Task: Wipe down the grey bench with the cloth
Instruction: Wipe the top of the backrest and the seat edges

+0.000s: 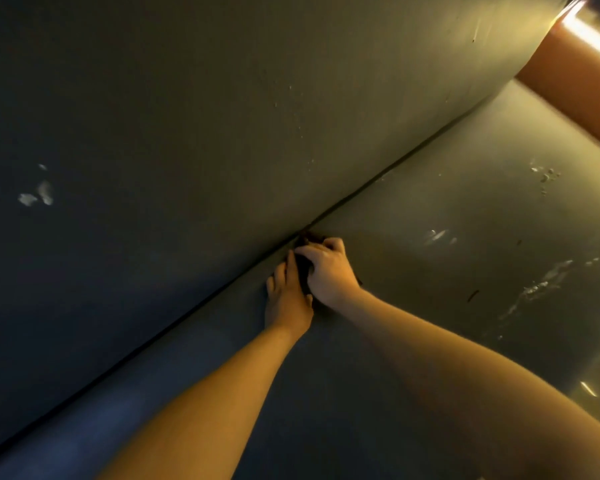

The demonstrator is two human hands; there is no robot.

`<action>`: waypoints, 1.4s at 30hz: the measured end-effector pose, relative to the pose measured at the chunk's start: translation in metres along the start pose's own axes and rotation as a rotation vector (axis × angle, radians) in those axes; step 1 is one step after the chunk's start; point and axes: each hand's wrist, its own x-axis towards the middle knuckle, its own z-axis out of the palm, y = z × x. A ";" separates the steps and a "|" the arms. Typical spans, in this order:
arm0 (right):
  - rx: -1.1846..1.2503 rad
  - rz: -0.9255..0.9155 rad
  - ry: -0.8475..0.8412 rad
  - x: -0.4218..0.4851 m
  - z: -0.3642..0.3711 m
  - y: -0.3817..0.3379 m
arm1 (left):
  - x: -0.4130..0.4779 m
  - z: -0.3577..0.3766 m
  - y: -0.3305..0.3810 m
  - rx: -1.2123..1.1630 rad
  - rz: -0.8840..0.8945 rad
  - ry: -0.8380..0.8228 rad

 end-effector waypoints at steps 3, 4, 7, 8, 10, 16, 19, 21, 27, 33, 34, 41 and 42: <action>0.102 0.096 -0.135 -0.014 0.006 -0.010 | -0.006 -0.004 0.004 -0.027 -0.020 -0.047; 0.161 0.148 -0.178 -0.021 0.005 -0.011 | -0.010 -0.004 0.005 -0.027 -0.021 -0.072; 0.403 0.295 -0.221 -0.053 -0.002 -0.009 | -0.031 -0.004 0.007 0.003 0.021 -0.149; 0.488 0.352 -0.214 -0.065 -0.005 -0.008 | -0.038 -0.002 0.007 -0.013 0.038 -0.169; 0.663 0.451 -0.135 -0.089 -0.016 -0.008 | -0.052 -0.004 0.011 -0.151 0.065 -0.203; 1.125 0.560 0.312 -0.148 -0.081 -0.022 | -0.101 -0.027 0.059 -0.643 0.099 -0.298; 1.226 0.570 0.405 -0.180 -0.113 -0.026 | -0.129 -0.037 0.089 -0.630 0.204 -0.317; 1.285 0.588 0.440 -0.200 -0.131 -0.027 | -0.145 -0.039 0.104 -0.515 0.285 -0.274; 1.341 0.734 0.516 -0.247 -0.164 -0.019 | -0.182 -0.054 0.151 -0.466 0.305 -0.439; 1.090 0.947 0.576 -0.279 -0.177 0.006 | -0.208 -0.040 0.187 -0.637 0.072 -0.504; 1.021 0.954 0.589 -0.284 -0.177 0.011 | -0.210 -0.036 0.191 -0.677 0.038 -0.477; 0.884 0.756 0.616 -0.312 -0.163 0.032 | -0.223 -0.004 0.213 -0.766 0.022 -0.421; 0.985 0.721 0.572 -0.317 -0.163 0.033 | -0.223 0.000 0.215 -0.767 0.009 -0.426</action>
